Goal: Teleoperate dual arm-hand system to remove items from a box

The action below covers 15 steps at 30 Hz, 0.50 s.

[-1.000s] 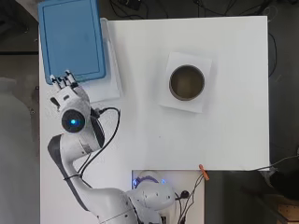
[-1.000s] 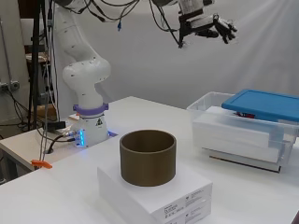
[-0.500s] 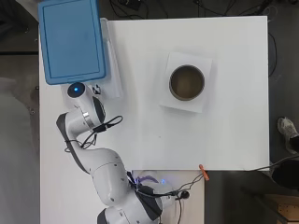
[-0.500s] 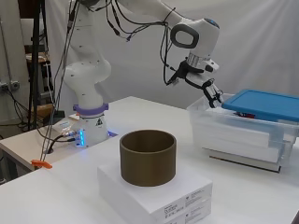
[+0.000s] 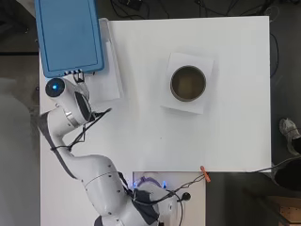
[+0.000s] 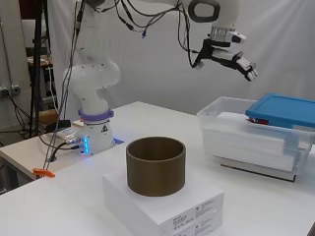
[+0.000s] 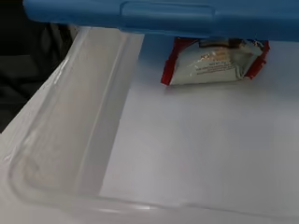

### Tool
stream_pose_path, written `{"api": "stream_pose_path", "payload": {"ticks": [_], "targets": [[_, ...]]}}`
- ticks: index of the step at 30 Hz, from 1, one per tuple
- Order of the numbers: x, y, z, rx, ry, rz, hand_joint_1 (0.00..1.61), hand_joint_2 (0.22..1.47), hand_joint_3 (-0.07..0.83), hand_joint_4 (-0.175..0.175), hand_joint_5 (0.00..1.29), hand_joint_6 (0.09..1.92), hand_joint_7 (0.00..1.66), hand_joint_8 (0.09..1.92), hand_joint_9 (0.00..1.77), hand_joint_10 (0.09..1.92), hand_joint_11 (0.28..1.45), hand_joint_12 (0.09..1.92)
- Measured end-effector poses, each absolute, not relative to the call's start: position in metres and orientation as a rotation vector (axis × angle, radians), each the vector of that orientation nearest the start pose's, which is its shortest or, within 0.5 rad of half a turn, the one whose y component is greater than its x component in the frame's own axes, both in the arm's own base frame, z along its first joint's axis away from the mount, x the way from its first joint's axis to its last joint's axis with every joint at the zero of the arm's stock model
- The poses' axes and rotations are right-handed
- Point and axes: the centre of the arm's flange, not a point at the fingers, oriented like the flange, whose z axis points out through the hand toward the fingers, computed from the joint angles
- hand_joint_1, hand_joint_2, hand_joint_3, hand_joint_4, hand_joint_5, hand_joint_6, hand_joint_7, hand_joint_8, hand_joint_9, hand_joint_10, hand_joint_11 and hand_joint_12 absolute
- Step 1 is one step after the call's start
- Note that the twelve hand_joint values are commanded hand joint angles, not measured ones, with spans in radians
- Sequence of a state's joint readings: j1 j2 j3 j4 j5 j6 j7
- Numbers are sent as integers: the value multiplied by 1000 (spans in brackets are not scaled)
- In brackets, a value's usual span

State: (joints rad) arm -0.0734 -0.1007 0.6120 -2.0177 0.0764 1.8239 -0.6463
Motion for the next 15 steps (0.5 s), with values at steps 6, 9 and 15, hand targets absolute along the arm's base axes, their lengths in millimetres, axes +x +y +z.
{"api": "stream_pose_path", "payload": {"ticks": [6, 9, 15], "targets": [[437, 291, 441, -2556, -1739, 257, 50, 995, -14, 31, 384, 87, 520, 87, 575, 87, 535, 87], [475, 227, 414, -2601, -1510, 321, 312, 932, -9, 44, 298, 87, 405, 87, 552, 87, 571, 87], [494, 121, 344, -2573, -1314, 292, 829, 1125, 18, 134, 593, 1429, 863, 1482, 1071, 1500, 919, 1393]]}}
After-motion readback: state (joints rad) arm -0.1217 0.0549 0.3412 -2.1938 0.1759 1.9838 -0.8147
